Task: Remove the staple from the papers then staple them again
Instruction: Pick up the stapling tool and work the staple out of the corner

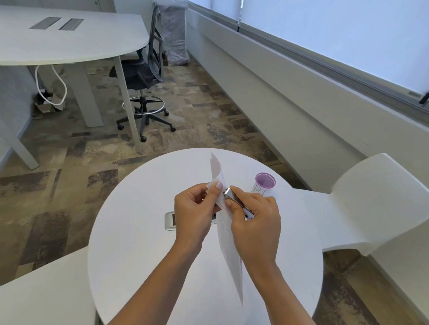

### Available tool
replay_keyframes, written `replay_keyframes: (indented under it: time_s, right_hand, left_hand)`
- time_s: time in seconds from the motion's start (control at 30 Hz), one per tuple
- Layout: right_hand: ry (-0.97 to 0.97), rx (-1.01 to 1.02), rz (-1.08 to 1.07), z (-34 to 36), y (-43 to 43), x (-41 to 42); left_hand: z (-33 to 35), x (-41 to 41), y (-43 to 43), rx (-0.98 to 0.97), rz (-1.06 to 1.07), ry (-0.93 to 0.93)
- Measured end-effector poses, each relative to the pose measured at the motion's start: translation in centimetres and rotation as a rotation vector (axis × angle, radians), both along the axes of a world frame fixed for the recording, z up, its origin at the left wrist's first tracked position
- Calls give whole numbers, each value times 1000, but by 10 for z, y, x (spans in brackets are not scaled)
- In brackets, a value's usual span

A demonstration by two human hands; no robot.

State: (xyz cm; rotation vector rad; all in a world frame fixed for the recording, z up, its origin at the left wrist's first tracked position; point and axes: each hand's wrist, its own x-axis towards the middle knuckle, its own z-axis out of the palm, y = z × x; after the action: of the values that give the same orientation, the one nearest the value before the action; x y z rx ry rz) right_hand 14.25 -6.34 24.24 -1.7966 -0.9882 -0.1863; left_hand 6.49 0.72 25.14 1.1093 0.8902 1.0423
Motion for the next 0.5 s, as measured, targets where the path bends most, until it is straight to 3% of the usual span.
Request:
replay_keyframes:
  time_s: [0.23, 0.5]
  right_hand:
    - [-53, 11, -5, -5, 3, 5]
    - [186, 81, 57, -10, 7, 6]
  left_hand:
    - [-3, 5, -1, 0, -4, 32]
    - [-4, 9, 4, -68, -16, 25]
